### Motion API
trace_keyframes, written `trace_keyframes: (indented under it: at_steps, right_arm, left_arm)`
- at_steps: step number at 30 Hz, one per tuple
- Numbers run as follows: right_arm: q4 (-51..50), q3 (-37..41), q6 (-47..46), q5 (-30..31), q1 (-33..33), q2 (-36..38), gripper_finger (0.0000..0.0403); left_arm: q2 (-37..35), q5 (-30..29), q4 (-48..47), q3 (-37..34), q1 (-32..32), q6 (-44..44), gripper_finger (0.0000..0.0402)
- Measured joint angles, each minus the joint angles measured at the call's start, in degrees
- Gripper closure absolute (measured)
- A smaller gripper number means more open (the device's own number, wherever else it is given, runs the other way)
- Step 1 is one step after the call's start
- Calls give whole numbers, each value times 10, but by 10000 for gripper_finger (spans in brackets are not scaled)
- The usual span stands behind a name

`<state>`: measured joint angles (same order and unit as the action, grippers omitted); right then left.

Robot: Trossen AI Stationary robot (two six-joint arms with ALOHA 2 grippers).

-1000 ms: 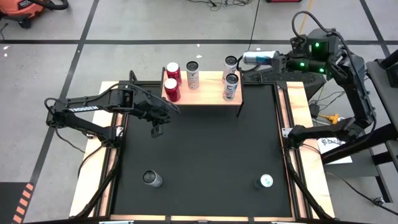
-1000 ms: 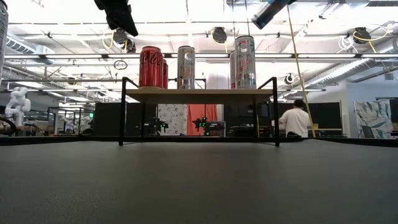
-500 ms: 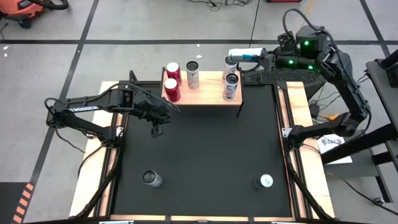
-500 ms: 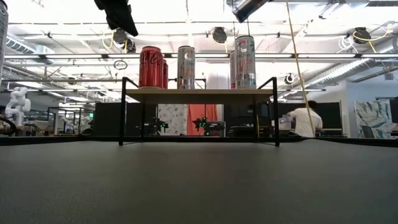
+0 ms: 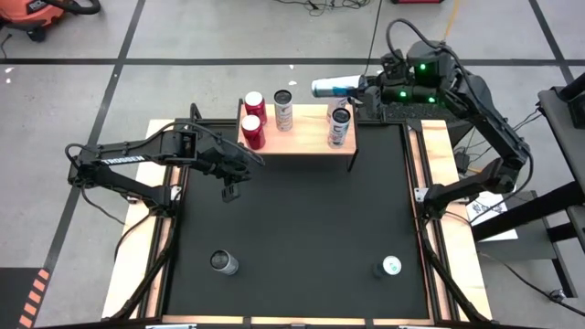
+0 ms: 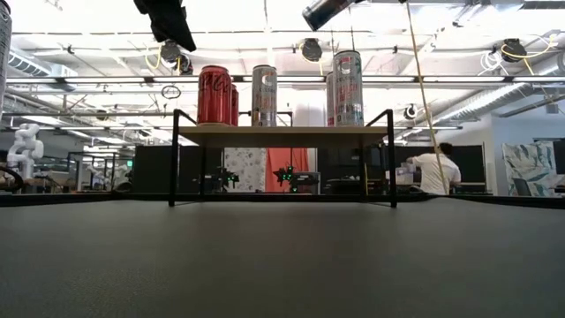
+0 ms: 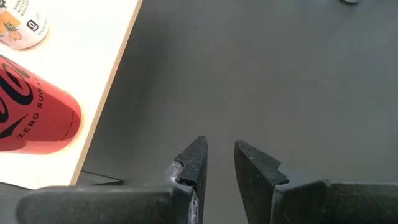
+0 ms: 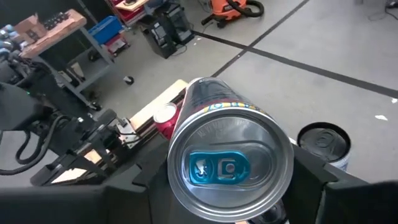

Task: Place canned beverage on shelf
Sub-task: Put the top blue soda can on the shelf

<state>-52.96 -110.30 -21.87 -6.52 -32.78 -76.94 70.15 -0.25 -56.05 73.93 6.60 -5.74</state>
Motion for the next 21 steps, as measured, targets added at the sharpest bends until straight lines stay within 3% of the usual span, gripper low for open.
trace_keyframes:
  at_steps: [11,21]
  right_arm:
    - [16,-8,-15,-2,17,-46,205]
    - [-103,-185,-2,6,37,-140,206]
  left_arm:
    - [0,-1,0,0,0,0,320]
    - [0,-3,0,0,0,1,320]
